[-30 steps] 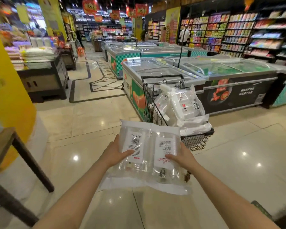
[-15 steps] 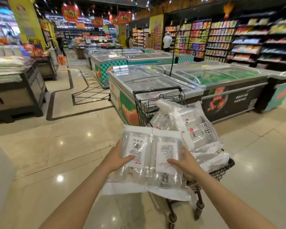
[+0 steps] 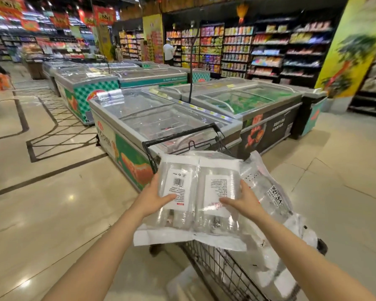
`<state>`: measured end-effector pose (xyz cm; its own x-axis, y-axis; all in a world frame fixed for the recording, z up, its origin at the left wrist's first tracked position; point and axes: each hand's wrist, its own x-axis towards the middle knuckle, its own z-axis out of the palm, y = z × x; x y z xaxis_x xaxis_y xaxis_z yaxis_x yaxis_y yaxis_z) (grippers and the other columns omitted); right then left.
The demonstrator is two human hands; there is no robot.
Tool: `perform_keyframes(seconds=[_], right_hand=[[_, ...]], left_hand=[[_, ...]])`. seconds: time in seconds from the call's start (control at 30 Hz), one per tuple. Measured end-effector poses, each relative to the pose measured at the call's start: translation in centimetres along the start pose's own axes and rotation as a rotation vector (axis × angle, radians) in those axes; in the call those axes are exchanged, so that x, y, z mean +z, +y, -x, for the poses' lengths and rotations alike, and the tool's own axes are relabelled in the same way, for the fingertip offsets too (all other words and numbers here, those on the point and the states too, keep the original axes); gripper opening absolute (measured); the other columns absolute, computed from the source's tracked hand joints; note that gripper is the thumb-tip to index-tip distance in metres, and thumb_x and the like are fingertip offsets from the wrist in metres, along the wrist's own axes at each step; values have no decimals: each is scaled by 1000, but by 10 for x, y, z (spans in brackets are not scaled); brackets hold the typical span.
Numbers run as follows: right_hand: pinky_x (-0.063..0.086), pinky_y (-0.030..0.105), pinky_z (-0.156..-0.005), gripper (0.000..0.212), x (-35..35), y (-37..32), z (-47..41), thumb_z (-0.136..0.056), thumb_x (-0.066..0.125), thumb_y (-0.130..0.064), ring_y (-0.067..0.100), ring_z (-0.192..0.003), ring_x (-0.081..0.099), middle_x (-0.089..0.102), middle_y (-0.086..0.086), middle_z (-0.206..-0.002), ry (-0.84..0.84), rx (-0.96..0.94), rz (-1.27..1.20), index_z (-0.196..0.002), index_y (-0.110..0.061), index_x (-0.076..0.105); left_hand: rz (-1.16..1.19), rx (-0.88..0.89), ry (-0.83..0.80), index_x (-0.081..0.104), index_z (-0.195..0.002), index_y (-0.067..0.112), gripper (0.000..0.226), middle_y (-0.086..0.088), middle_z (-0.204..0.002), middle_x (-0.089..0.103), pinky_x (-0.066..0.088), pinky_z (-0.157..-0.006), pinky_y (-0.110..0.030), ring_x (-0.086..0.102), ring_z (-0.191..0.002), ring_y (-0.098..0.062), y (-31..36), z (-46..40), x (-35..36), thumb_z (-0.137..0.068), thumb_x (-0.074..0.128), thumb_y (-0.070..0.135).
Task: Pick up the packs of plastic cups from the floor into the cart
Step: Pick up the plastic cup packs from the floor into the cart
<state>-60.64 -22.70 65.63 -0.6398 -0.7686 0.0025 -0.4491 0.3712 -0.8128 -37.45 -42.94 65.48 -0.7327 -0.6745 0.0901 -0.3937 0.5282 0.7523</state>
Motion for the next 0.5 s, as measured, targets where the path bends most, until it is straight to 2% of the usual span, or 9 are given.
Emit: perform_keyframes(seconds=[0.07, 0.27, 0.33, 0.4, 0.5], right_hand=[[49, 48, -95, 106, 0, 3, -38, -49, 80, -63, 21, -115, 57, 57, -1, -128, 28, -10, -3, -137, -24, 34], [50, 37, -88, 83, -8, -35, -126, -61, 83, -42, 16, -108, 59, 59, -4, -121, 140, 0, -40, -131, -28, 40], [48, 39, -93, 89, -7, -44, -149, -60, 82, -46, 17, -113, 56, 58, -4, -124, 170, 20, -51, -135, -31, 36], [45, 47, -100, 105, -5, -38, -174, -51, 78, -64, 20, -121, 51, 53, -3, -132, 201, 57, -42, -139, -35, 28], [42, 52, -103, 123, -1, -12, -210, -44, 73, -75, 23, -128, 47, 45, -2, -143, 269, 160, -72, -146, -29, 20]], left_hand=[[2, 25, -2, 14, -148, 33, 96, 10, -133, 54, 44, -102, -47, 54, -117, -13, -3, -40, -4, -74, 73, 51], [38, 70, -6, 18, -147, 34, 93, 11, -132, 55, 44, -101, -43, 55, -115, -12, -4, -154, -31, -74, 73, 51], [24, 85, -10, 17, -148, 37, 94, 11, -134, 53, 43, -101, -41, 53, -116, -12, -6, -188, -38, -73, 71, 56], [16, 102, -50, 16, -146, 41, 97, 10, -137, 50, 42, -102, -45, 50, -122, -15, -13, -226, -41, -68, 69, 66], [55, 114, -126, 23, -144, 42, 93, 10, -136, 51, 43, -101, -45, 51, -121, -15, -16, -281, -35, -67, 69, 67]])
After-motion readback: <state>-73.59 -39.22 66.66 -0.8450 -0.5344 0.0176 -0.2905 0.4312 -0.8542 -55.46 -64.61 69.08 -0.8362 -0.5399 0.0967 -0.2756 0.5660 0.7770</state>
